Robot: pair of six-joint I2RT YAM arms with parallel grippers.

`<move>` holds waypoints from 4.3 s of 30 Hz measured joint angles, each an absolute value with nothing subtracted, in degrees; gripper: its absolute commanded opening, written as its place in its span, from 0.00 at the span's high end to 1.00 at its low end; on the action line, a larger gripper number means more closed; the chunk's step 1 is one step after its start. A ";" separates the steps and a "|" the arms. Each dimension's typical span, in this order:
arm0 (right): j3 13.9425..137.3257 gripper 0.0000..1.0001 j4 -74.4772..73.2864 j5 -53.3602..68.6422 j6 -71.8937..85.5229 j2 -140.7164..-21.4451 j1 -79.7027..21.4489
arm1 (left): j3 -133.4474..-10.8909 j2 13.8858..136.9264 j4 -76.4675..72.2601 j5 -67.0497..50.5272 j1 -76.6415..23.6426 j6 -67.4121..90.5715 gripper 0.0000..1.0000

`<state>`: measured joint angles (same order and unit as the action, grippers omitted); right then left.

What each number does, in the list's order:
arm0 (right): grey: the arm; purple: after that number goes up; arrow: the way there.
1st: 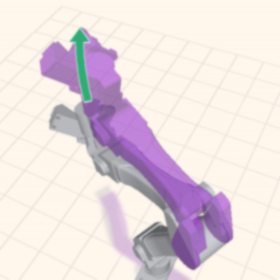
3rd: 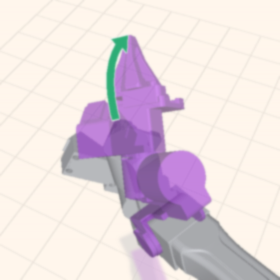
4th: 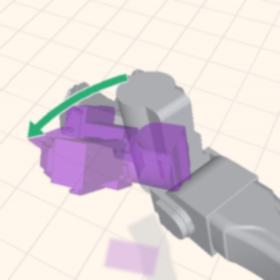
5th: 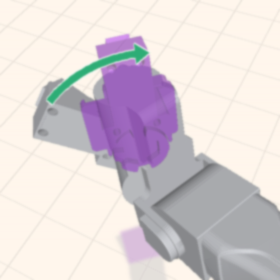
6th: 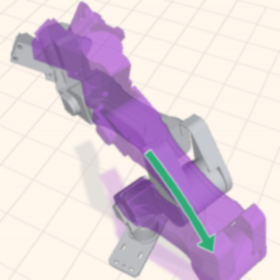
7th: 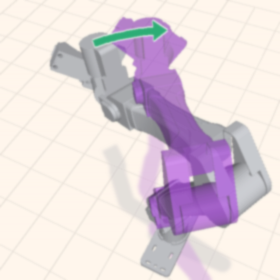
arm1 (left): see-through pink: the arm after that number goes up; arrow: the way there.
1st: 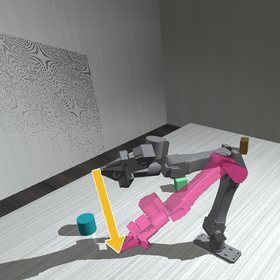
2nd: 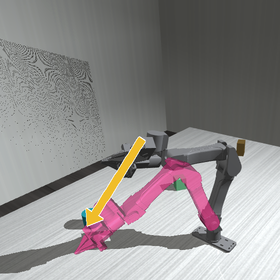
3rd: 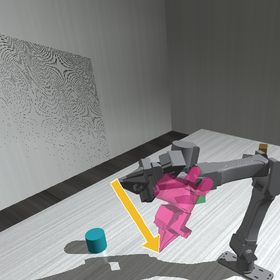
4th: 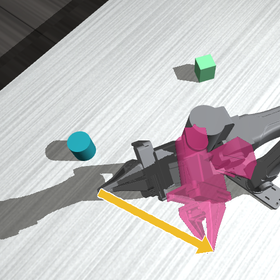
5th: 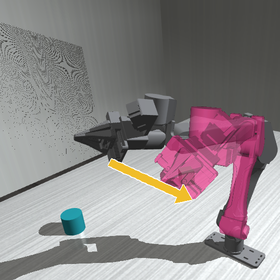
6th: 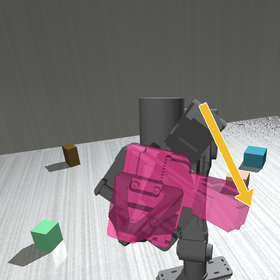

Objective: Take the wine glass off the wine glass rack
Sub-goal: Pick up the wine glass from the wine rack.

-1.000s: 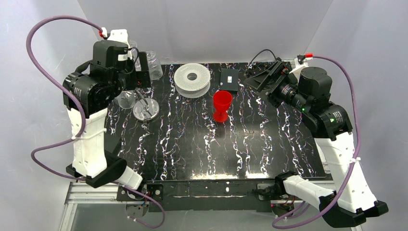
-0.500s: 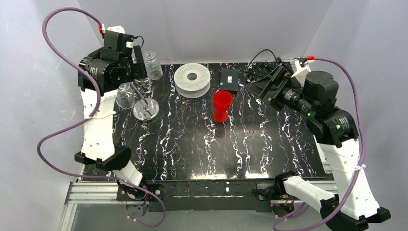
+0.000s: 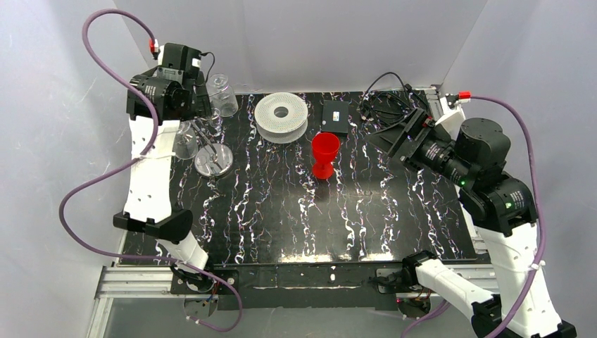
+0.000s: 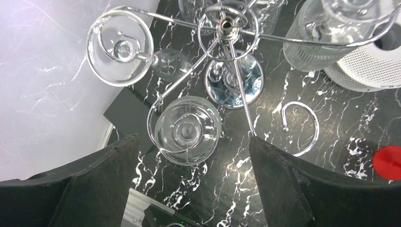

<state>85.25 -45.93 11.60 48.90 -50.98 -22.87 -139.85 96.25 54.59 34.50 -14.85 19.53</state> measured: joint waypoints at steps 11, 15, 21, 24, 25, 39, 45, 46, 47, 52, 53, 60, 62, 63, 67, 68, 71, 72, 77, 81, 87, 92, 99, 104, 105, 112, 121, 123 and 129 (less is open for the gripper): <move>85.03 0.02 -46.59 12.32 47.70 -53.43 -22.87 | -132.05 96.12 54.57 35.66 -14.22 20.64 0.16; 84.84 0.02 -46.61 12.47 47.57 -53.49 -22.87 | -130.61 95.90 54.57 35.68 -13.28 20.69 0.18; 84.84 0.02 -46.61 12.84 47.11 -53.78 -22.87 | -128.14 95.44 54.52 35.66 -12.69 20.69 0.19; 84.84 0.02 -46.61 13.04 46.74 -54.02 -22.85 | -127.04 95.02 54.52 35.57 -12.53 20.67 0.20; 84.82 0.02 -46.61 13.08 46.70 -54.08 -22.85 | -127.00 95.02 54.52 35.55 -12.53 20.64 0.20; 84.58 0.02 -46.59 13.50 46.50 -54.59 -22.50 | -128.55 94.87 54.50 35.51 -12.51 19.88 0.27; 84.58 0.02 -46.59 13.67 46.52 -54.70 -22.50 | -130.63 94.87 54.52 35.11 -12.51 19.66 0.27; 84.58 0.01 -46.59 13.67 46.52 -54.74 -22.50 | -130.78 94.87 54.52 35.11 -12.51 19.66 0.27; 84.58 0.02 -46.59 13.69 46.52 -54.76 -22.50 | -130.80 94.87 54.52 35.11 -12.49 19.64 0.27; 84.53 0.02 -46.59 13.87 46.52 -54.81 -22.50 | -130.80 95.07 54.52 35.03 -12.47 19.53 0.27; 84.53 0.02 -46.59 13.91 46.52 -54.81 -22.50 | -130.80 95.15 54.52 34.96 -12.47 19.51 0.27; 84.53 0.02 -46.61 13.93 46.52 -54.83 -22.46 | -130.91 95.48 54.50 34.28 -12.16 19.53 0.27; 84.51 0.02 -46.61 13.96 46.52 -54.83 -22.44 | -130.91 95.48 54.50 34.06 -12.08 19.55 0.28; 84.51 0.02 -46.61 14.00 46.52 -54.85 -22.39 | -130.91 95.50 54.50 34.00 -12.05 19.55 0.28; 84.51 0.02 -46.61 14.11 46.52 -54.89 -22.15 | -130.91 95.72 54.50 33.65 -11.97 19.55 0.28; 84.51 0.02 -46.61 14.09 46.52 -54.92 -22.13 | -130.91 95.85 54.50 33.58 -11.90 19.55 0.28; 84.51 0.02 -46.63 14.13 46.52 -55.02 -22.13 | -130.91 96.38 54.50 33.54 -11.73 19.53 0.29; 84.51 0.01 -46.63 14.13 46.52 -55.11 -22.11 | -130.89 96.49 54.50 33.56 -11.73 19.53 0.29; 84.51 0.01 -46.65 14.15 46.52 -55.24 -21.93 | -130.89 96.55 54.50 33.56 -11.73 19.53 0.30; 84.49 0.02 -46.65 14.31 46.52 -55.24 -21.74 | -130.89 96.55 54.50 33.58 -11.68 19.51 0.32; 84.49 0.02 -46.65 14.35 46.52 -55.24 -21.52 | -130.87 96.55 54.50 33.74 -11.64 19.46 0.39; 84.47 0.02 -46.65 14.37 46.52 -55.24 -21.32 | -130.82 96.55 54.48 33.58 -11.46 19.49 0.46; 84.25 0.02 -46.61 14.81 46.52 -55.22 -20.99 | -130.78 96.57 54.48 33.50 -11.46 19.51 0.55; 83.72 0.02 -46.78 15.14 46.52 -55.24 -20.93 | -130.78 96.57 54.48 33.47 -11.46 19.49 0.61; 83.72 0.02 -46.78 15.18 46.52 -55.24 -20.88 | -130.78 96.57 54.48 33.47 -11.46 19.46 0.61; 83.72 0.02 -46.78 15.22 46.52 -55.24 -20.62 | -131.02 96.57 54.48 33.39 -11.46 19.29 0.61; 83.66 0.02 -46.76 15.68 46.57 -55.24 -20.60 | -132.00 96.57 54.48 32.34 -11.44 19.07 0.62; 83.55 0.02 -46.76 15.84 46.57 -55.24 -20.60 | -132.07 96.57 54.50 32.34 -11.44 19.07 0.62; 83.46 0.02 -46.76 16.27 46.74 -55.24 -20.60 | -132.07 96.55 54.50 32.38 -11.44 19.03 0.62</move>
<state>83.46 -46.76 16.27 46.74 -55.24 -20.60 -132.07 96.55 54.50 32.38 -11.44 19.03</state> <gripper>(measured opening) 0.983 0.554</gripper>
